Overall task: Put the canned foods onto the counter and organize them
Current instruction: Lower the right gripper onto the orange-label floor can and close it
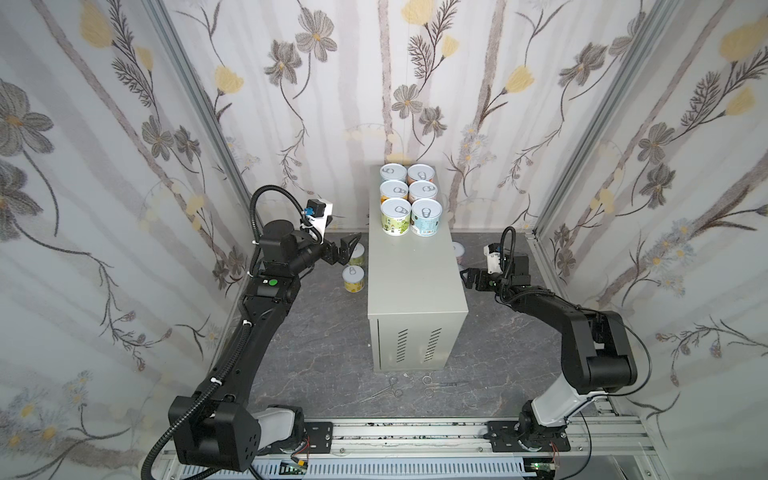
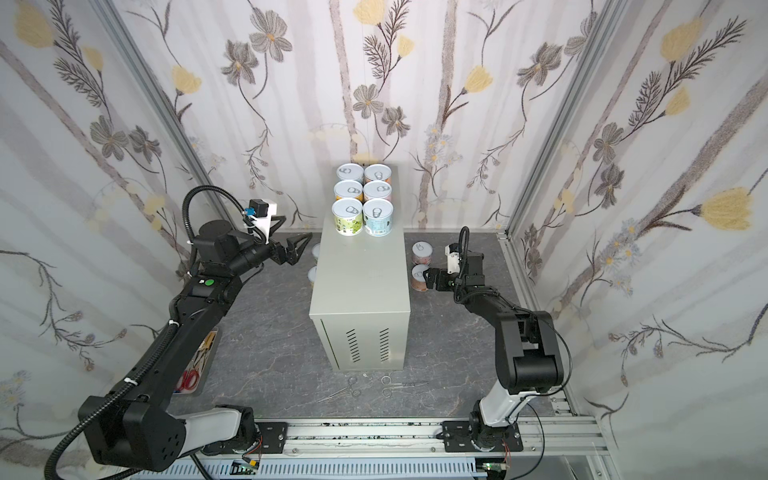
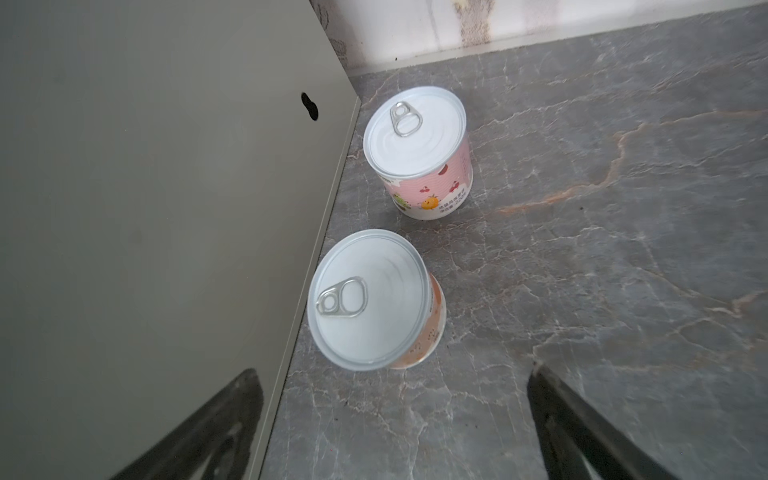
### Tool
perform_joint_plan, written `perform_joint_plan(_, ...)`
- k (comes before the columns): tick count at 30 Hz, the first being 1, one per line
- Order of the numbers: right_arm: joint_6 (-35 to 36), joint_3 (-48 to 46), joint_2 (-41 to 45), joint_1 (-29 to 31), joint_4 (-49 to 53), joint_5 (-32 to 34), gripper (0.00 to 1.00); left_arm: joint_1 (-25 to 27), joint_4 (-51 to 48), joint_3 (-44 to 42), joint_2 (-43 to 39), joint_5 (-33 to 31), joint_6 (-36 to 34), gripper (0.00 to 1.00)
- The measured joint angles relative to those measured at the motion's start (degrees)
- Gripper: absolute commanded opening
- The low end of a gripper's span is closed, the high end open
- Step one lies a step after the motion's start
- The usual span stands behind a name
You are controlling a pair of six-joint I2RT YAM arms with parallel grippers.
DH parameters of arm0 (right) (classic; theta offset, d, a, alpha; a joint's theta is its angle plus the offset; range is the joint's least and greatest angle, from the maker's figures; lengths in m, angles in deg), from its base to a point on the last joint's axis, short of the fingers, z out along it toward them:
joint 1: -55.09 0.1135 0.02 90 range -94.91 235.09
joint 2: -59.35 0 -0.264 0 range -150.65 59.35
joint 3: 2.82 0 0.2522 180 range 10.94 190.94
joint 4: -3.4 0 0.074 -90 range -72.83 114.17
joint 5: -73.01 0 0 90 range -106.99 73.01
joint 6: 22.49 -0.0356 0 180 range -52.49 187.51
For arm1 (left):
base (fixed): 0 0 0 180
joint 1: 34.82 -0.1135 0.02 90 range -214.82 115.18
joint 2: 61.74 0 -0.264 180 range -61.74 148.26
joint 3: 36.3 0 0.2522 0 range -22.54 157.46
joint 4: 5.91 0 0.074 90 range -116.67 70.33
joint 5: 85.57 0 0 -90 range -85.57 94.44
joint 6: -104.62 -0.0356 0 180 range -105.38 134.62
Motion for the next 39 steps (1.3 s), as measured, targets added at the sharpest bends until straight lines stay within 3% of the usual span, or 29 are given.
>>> perform_joint_plan(9,1.2,7.0,-8.1,2.8,1.8,-0.9,1.0,-1.3,0.2,-2.1,-1.6,-0.2,0.6,1.0)
perform_joint_plan(20,5.9,16.1,-14.6,7.1,10.0,5.5,0.99,-1.4,0.1,-2.2,-1.2,0.7,0.8,1.0)
perform_joint_plan(39,8.0,22.0,-17.5,9.9,15.8,15.0,0.78,-1.4,-0.1,-0.3,-1.1,2.6,1.0,1.0)
